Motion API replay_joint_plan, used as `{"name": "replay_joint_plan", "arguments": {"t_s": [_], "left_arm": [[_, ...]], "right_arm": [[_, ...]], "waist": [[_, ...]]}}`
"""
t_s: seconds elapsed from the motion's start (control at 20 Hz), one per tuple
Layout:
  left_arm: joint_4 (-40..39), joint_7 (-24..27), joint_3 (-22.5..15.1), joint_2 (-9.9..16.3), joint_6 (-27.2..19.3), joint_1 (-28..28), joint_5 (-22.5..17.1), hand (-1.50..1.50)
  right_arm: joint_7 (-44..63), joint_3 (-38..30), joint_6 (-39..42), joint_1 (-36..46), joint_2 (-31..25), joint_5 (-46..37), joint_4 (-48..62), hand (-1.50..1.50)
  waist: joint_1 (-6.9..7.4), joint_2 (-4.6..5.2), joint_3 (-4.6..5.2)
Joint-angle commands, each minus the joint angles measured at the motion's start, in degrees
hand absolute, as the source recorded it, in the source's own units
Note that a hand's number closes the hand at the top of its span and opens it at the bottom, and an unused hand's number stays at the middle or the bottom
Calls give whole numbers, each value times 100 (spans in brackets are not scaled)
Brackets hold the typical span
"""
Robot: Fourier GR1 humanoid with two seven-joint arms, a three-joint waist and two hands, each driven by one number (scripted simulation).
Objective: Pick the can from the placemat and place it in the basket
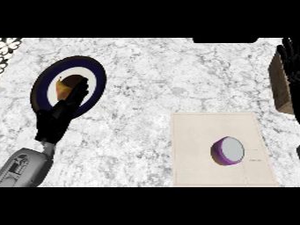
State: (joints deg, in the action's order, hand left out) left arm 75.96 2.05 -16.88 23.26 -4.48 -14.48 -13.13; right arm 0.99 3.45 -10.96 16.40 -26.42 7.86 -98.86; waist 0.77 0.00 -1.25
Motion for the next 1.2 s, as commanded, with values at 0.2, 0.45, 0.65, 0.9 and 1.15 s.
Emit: {"name": "replay_joint_plan", "arguments": {"t_s": [0.2,0.45,0.65,0.9,1.15], "left_arm": [[-599,-718,123,-206,-312,732,-266,0],[-700,-1046,226,-154,-333,1229,-479,0],[-526,-1105,292,-145,-494,1603,-480,0],[-373,-1062,332,-118,-571,1750,-459,0],[-97,-1234,301,-146,-624,1848,-488,0]], "right_arm": [[-152,1100,1821,342,891,1705,-58,150],[-466,2655,3209,98,861,1594,-729,150],[-349,3338,2536,-382,831,167,-1161,-150],[219,2518,2288,380,-360,-1354,-1456,-150],[886,1661,2992,984,-1557,-1380,-1941,-150]], "waist": [[501,117,95],[279,-13,112],[-25,-47,127],[-123,-88,141],[-141,-60,135]]}}
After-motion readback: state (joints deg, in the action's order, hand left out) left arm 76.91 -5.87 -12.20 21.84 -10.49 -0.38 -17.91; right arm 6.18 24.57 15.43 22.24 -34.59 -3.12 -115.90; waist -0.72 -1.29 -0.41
